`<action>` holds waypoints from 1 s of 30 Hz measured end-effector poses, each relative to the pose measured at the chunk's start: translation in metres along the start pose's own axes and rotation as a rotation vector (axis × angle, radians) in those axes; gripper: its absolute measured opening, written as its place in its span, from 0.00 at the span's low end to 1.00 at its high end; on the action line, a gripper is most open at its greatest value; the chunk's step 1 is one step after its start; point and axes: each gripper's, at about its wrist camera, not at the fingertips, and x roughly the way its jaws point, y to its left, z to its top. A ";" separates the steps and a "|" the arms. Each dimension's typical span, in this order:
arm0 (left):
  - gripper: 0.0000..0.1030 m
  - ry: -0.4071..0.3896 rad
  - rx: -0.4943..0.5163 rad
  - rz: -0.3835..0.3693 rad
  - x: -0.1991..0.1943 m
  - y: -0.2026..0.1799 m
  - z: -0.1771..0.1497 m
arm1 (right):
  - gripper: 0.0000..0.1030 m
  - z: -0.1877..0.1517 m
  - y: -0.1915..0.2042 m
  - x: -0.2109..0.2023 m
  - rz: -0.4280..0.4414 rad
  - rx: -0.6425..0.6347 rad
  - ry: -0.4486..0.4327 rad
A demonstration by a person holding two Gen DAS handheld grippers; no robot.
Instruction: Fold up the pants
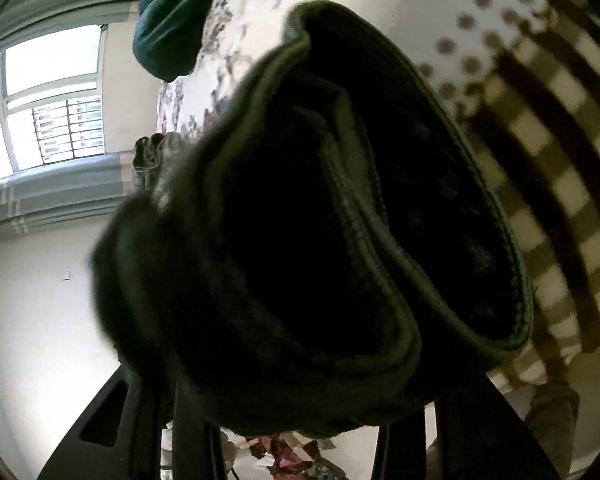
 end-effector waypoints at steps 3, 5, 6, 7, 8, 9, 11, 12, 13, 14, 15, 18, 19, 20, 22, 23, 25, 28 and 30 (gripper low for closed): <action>0.25 -0.020 0.017 0.004 -0.021 -0.020 0.008 | 0.38 -0.003 -0.008 -0.039 0.020 -0.018 0.009; 0.25 -0.038 0.023 0.006 -0.038 -0.032 0.016 | 0.38 -0.027 0.005 -0.068 0.032 -0.040 0.014; 0.25 -0.048 0.020 0.006 -0.047 -0.036 0.020 | 0.38 -0.026 0.018 -0.071 0.039 -0.053 0.015; 0.25 -0.058 0.021 0.006 -0.058 -0.042 0.027 | 0.38 -0.026 0.030 -0.074 0.043 -0.064 0.014; 0.25 -0.069 0.021 0.005 -0.067 -0.047 0.033 | 0.38 -0.025 0.047 -0.077 0.049 -0.079 0.014; 0.25 -0.082 0.021 0.004 -0.076 -0.052 0.040 | 0.38 -0.024 0.061 -0.079 0.054 -0.091 0.014; 0.25 -0.111 0.026 0.001 -0.102 -0.063 0.060 | 0.38 -0.021 0.098 -0.084 0.064 -0.120 0.013; 0.25 -0.125 0.026 -0.003 -0.111 -0.067 0.070 | 0.38 -0.019 0.115 -0.084 0.071 -0.131 0.012; 0.25 -0.140 0.028 -0.009 -0.124 -0.070 0.084 | 0.38 -0.016 0.134 -0.082 0.075 -0.144 0.010; 0.25 -0.151 0.031 -0.011 -0.135 -0.072 0.097 | 0.38 -0.014 0.158 -0.079 0.079 -0.161 0.009; 0.25 -0.163 0.035 -0.014 -0.146 -0.074 0.112 | 0.38 -0.013 0.175 -0.075 0.083 -0.173 0.008; 0.25 -0.199 0.046 -0.030 -0.180 -0.072 0.170 | 0.38 -0.007 0.239 -0.051 0.104 -0.209 0.000; 0.25 -0.211 0.054 -0.037 -0.192 -0.070 0.195 | 0.38 -0.001 0.267 -0.035 0.112 -0.222 -0.006; 0.25 -0.219 0.061 -0.038 -0.201 -0.067 0.216 | 0.38 0.002 0.291 -0.016 0.117 -0.233 -0.010; 0.25 -0.237 0.075 -0.041 -0.220 -0.056 0.267 | 0.38 0.011 0.334 0.014 0.131 -0.246 -0.018; 0.25 -0.246 0.081 -0.037 -0.228 -0.051 0.289 | 0.38 0.017 0.355 0.037 0.143 -0.251 -0.018; 0.25 -0.263 0.090 -0.031 -0.243 -0.037 0.339 | 0.38 0.027 0.387 0.078 0.155 -0.262 -0.021; 0.25 -0.280 0.095 -0.018 -0.252 -0.010 0.407 | 0.38 0.052 0.432 0.148 0.173 -0.275 -0.025; 0.25 -0.281 0.087 -0.016 -0.250 0.014 0.450 | 0.38 0.068 0.446 0.185 0.176 -0.276 -0.023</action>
